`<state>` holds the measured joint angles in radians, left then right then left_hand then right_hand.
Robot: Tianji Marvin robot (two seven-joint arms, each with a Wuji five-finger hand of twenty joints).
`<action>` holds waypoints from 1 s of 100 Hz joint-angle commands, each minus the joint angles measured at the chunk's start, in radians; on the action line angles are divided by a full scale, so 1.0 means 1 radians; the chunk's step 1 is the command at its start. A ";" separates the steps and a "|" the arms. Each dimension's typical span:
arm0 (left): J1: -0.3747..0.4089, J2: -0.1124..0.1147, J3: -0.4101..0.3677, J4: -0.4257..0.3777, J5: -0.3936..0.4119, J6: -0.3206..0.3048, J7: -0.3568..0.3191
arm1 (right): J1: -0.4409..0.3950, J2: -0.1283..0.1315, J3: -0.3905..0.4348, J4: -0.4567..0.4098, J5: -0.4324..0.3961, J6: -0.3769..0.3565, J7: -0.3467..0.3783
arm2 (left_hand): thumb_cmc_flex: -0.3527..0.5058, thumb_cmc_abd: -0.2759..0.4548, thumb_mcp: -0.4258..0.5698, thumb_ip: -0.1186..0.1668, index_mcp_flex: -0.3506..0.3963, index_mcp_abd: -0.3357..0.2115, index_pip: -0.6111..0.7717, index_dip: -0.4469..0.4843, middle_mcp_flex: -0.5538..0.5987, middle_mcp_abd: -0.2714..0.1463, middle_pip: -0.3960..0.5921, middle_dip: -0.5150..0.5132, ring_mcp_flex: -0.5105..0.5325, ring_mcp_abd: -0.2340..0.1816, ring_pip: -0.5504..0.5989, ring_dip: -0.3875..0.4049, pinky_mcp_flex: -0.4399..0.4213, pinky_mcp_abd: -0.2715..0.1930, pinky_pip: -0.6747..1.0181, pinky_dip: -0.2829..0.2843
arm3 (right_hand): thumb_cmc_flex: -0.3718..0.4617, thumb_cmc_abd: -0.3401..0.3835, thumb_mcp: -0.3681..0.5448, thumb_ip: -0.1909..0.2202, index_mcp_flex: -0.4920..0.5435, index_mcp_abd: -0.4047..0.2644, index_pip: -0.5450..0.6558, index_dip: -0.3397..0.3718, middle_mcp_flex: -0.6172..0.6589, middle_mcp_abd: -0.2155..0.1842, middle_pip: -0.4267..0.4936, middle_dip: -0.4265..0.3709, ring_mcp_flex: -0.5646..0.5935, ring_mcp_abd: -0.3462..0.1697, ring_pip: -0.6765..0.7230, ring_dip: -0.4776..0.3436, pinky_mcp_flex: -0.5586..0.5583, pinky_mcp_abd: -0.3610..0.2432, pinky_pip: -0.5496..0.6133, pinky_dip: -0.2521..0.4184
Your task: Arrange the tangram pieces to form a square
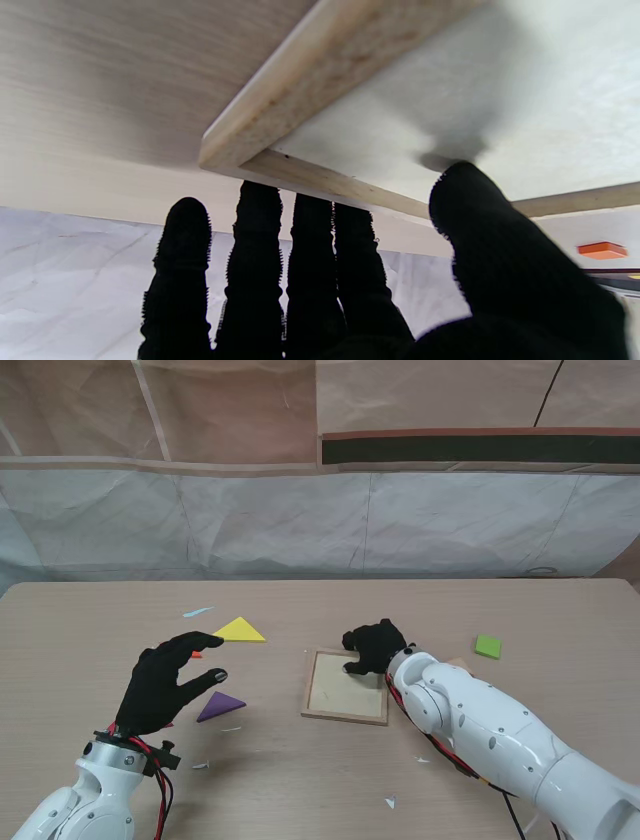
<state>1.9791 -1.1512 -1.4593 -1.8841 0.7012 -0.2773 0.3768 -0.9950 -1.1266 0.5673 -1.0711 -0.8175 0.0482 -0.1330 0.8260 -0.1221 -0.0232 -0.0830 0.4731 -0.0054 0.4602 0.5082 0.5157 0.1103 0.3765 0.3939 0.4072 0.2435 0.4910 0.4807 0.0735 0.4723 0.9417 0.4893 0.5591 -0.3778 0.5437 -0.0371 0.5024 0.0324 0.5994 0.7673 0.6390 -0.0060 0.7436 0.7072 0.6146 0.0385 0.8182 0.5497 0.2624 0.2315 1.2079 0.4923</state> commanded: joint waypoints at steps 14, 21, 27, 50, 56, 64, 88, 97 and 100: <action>0.010 -0.006 -0.001 -0.004 -0.001 -0.005 -0.002 | -0.073 0.016 -0.003 -0.026 -0.027 -0.039 0.026 | 0.019 0.051 -0.021 0.016 0.023 0.007 -0.002 -0.005 0.016 0.007 -0.023 0.000 0.033 0.009 0.020 0.005 -0.016 -0.020 -0.003 0.000 | 0.001 -0.037 0.061 -0.029 0.060 -0.103 0.092 -0.061 0.045 -0.046 0.018 0.000 0.060 -0.044 0.015 -0.014 0.013 -0.076 0.030 0.017; 0.014 -0.007 -0.001 -0.005 0.002 -0.006 0.005 | -0.089 0.022 0.010 -0.049 -0.040 -0.049 0.030 | 0.018 0.051 -0.021 0.016 0.023 0.008 -0.001 -0.005 0.017 0.007 -0.023 0.000 0.033 0.008 0.020 0.005 -0.017 -0.020 -0.004 0.000 | -0.003 -0.037 0.062 -0.030 0.063 -0.104 0.097 -0.065 0.048 -0.046 0.019 0.000 0.061 -0.043 0.017 -0.014 0.014 -0.076 0.031 0.017; 0.018 -0.007 -0.002 -0.006 0.003 -0.008 0.010 | -0.103 0.027 0.024 -0.066 -0.053 -0.059 0.031 | 0.019 0.051 -0.021 0.016 0.024 0.008 -0.001 -0.005 0.018 0.008 -0.023 0.000 0.033 0.009 0.021 0.005 -0.017 -0.020 -0.003 0.000 | -0.003 -0.038 0.063 -0.029 0.062 -0.105 0.098 -0.067 0.048 -0.046 0.018 0.000 0.061 -0.043 0.017 -0.014 0.014 -0.076 0.031 0.016; 0.021 -0.009 -0.002 -0.005 0.002 -0.014 0.017 | -0.166 0.046 0.076 -0.148 -0.086 -0.073 0.064 | 0.019 0.052 -0.021 0.016 0.024 0.008 -0.001 -0.005 0.018 0.008 -0.023 0.000 0.034 0.008 0.023 0.006 -0.017 -0.020 -0.003 0.000 | -0.012 -0.031 0.058 -0.028 0.069 -0.103 0.099 -0.075 0.053 -0.043 0.015 -0.001 0.064 -0.041 0.017 -0.014 0.016 -0.076 0.032 0.015; 0.021 -0.008 -0.002 -0.004 0.002 -0.015 0.016 | -0.182 0.052 0.090 -0.172 -0.093 -0.072 0.090 | 0.019 0.051 -0.021 0.016 0.024 0.009 -0.001 -0.005 0.017 0.007 -0.023 0.000 0.034 0.009 0.023 0.006 -0.017 -0.020 -0.003 0.000 | -0.013 -0.023 0.055 -0.025 0.066 -0.098 0.093 -0.078 0.049 -0.042 0.009 -0.003 0.061 -0.040 0.015 -0.014 0.016 -0.076 0.032 0.015; 0.021 -0.008 -0.001 -0.003 -0.001 -0.015 0.013 | -0.200 0.059 0.106 -0.200 -0.101 -0.061 0.122 | 0.019 0.051 -0.021 0.016 0.024 0.007 -0.001 -0.005 0.017 0.007 -0.023 0.000 0.034 0.009 0.024 0.007 -0.018 -0.020 -0.003 0.000 | -0.013 -0.015 0.045 -0.019 0.067 -0.095 0.085 -0.078 0.044 -0.029 -0.002 -0.007 0.058 -0.038 0.007 -0.017 0.010 -0.075 0.025 0.012; 0.020 -0.009 0.003 -0.001 -0.004 -0.016 0.014 | -0.235 0.066 0.137 -0.228 -0.112 -0.047 0.145 | 0.019 0.052 -0.021 0.016 0.025 0.008 -0.001 -0.006 0.017 0.006 -0.024 -0.001 0.034 0.009 0.024 0.007 -0.017 -0.022 -0.003 0.000 | -0.006 -0.008 0.022 -0.013 0.070 -0.091 0.066 -0.074 0.044 -0.025 -0.012 -0.007 0.055 -0.035 -0.001 -0.018 0.007 -0.073 0.020 0.011; 0.020 -0.009 0.004 -0.001 -0.004 -0.016 0.015 | -0.238 0.065 0.136 -0.224 -0.116 -0.047 0.129 | 0.020 0.051 -0.021 0.016 0.025 0.008 -0.001 -0.006 0.018 0.007 -0.024 -0.001 0.035 0.009 0.024 0.007 -0.017 -0.022 -0.002 0.000 | -0.001 -0.007 0.015 -0.011 0.076 -0.092 0.059 -0.073 0.048 -0.025 -0.013 -0.007 0.059 -0.034 -0.002 -0.017 0.007 -0.072 0.020 0.011; 0.020 -0.009 0.004 -0.001 -0.004 -0.016 0.015 | -0.239 0.065 0.136 -0.225 -0.116 -0.046 0.128 | 0.020 0.051 -0.021 0.016 0.025 0.008 -0.001 -0.006 0.018 0.007 -0.024 -0.001 0.035 0.009 0.024 0.007 -0.017 -0.022 -0.002 0.000 | -0.001 -0.008 0.012 -0.011 0.077 -0.093 0.057 -0.072 0.050 -0.025 -0.014 -0.007 0.060 -0.034 -0.002 -0.017 0.007 -0.071 0.020 0.011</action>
<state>1.9942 -1.1559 -1.4555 -1.8820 0.6994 -0.2932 0.4041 -1.1990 -1.0685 0.7226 -1.3259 -0.9268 0.0037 -0.0298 0.8260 -0.1219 -0.0231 -0.0830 0.4731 -0.0053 0.4602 0.5082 0.5158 0.1103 0.3765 0.3939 0.4072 0.2441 0.4911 0.4807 0.0735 0.4716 0.9417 0.4893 0.5583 -0.3916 0.5707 -0.0371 0.5270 -0.0108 0.6267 0.6931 0.6708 -0.0315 0.7442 0.7083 0.5998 0.0221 0.8066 0.5474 0.2758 0.2315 1.2131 0.4924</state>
